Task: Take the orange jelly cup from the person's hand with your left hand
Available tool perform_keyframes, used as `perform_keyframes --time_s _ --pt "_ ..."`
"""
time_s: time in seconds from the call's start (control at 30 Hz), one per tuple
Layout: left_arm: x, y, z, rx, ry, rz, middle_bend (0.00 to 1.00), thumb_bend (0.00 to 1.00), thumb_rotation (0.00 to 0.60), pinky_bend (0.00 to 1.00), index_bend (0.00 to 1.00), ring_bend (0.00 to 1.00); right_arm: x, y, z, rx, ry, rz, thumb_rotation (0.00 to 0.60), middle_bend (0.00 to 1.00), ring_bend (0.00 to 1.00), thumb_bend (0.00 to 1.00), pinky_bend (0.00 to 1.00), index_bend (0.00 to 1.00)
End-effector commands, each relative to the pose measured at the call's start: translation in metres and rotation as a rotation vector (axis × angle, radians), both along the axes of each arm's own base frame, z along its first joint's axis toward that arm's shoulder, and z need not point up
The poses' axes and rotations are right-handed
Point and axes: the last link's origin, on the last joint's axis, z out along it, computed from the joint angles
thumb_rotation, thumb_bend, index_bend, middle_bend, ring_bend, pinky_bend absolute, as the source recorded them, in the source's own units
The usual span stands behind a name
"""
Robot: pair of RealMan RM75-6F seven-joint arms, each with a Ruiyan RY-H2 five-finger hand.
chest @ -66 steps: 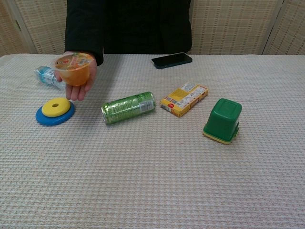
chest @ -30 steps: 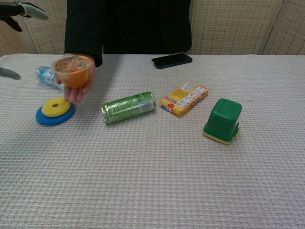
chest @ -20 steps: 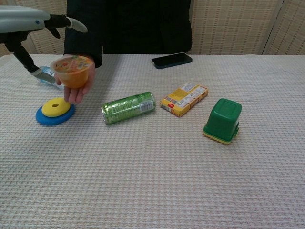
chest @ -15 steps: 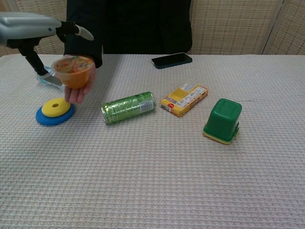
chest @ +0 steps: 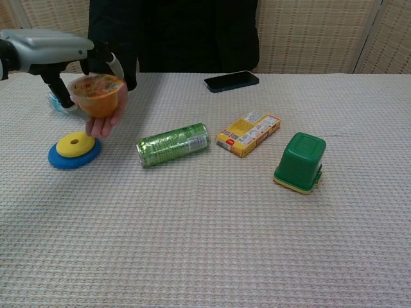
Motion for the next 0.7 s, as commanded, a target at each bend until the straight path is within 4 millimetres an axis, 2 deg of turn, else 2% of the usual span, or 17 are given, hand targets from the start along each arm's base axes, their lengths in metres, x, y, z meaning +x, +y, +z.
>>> perform_keyframes --time_s 0.03,0.2,0.33,0.47,0.57,0.7 --pt "0.001 0.005 -0.002 0.007 -0.003 -0.003 0.10 0.19 0.600 0.40 0.32 0.22 -0.002 0.001 0.000 0.000 -0.003 -0.010 0.600 0.26 0.11 0.14 0.14 0.18" --pt "0.003 0.011 -0.004 0.022 -0.022 -0.022 0.24 0.26 0.600 0.60 0.45 0.37 -0.005 0.001 0.000 -0.002 -0.008 -0.016 0.600 0.28 0.11 0.14 0.14 0.19" --pt "0.005 0.013 -0.005 0.033 -0.051 -0.047 0.44 0.29 0.600 0.77 0.57 0.52 -0.007 0.000 0.000 -0.002 -0.011 -0.016 0.600 0.28 0.11 0.14 0.14 0.20" --pt "0.004 0.012 -0.003 0.038 -0.070 -0.062 0.54 0.31 0.600 0.85 0.61 0.59 -0.007 -0.001 0.000 0.000 -0.011 -0.013 0.600 0.28 0.11 0.14 0.14 0.20" --pt "0.002 0.007 0.003 0.042 -0.082 -0.072 0.56 0.32 0.600 0.86 0.61 0.60 -0.006 -0.002 0.000 0.000 -0.012 -0.007 0.600 0.28 0.11 0.14 0.14 0.20" --pt "-0.005 -0.008 0.020 0.061 -0.093 -0.090 0.58 0.32 0.600 0.87 0.62 0.60 -0.005 -0.003 -0.001 0.002 -0.012 -0.002 0.600 0.28 0.11 0.14 0.14 0.20"
